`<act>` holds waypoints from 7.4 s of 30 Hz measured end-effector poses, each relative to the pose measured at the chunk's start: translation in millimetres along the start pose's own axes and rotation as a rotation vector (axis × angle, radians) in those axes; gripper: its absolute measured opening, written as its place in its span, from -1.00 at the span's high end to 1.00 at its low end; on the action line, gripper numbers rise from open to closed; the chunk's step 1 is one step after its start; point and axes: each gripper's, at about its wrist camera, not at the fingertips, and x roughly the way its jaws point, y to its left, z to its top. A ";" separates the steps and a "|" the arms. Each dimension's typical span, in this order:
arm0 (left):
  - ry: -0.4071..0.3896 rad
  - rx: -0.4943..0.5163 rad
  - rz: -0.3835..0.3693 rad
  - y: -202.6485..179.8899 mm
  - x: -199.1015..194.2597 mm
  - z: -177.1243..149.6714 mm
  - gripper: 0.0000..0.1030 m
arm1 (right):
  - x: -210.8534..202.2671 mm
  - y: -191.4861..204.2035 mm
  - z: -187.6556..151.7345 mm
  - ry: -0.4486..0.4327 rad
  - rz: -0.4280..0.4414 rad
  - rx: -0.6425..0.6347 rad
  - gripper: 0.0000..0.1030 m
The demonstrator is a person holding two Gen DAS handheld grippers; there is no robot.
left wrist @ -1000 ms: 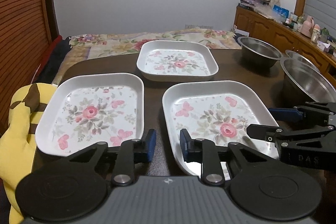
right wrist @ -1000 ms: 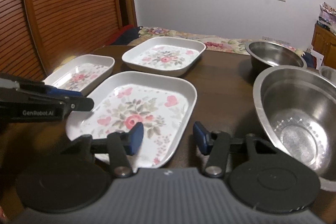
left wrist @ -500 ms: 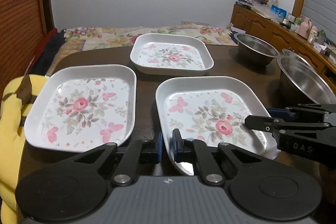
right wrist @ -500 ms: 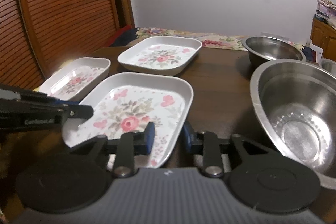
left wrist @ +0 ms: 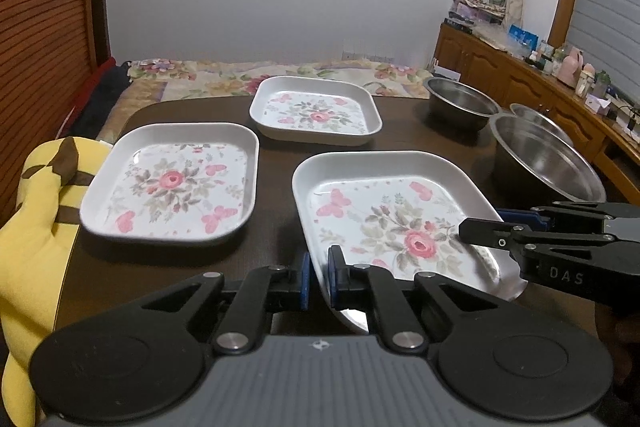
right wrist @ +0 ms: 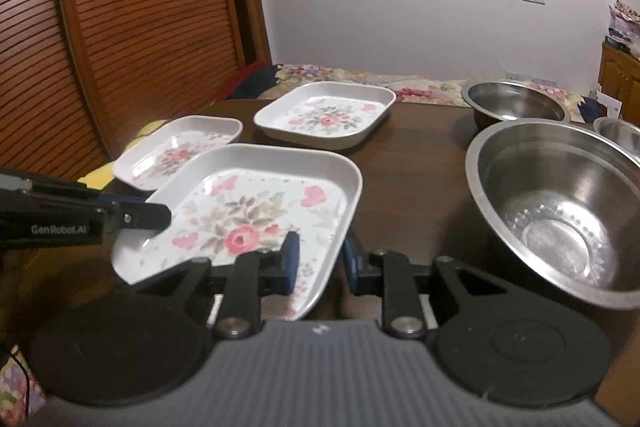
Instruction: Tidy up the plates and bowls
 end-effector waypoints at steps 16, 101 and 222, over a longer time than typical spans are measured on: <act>-0.016 0.008 0.018 -16.9 -35.4 -41.1 0.81 | -35.7 12.9 -34.4 -0.011 0.019 0.005 0.50; -0.118 0.006 0.169 140.6 -13.4 68.2 -0.74 | 41.9 68.6 94.1 -0.006 0.131 -0.047 -0.13; -0.066 0.166 -0.013 -30.5 -69.2 14.4 0.70 | -50.7 -18.5 39.8 0.058 0.136 0.032 0.61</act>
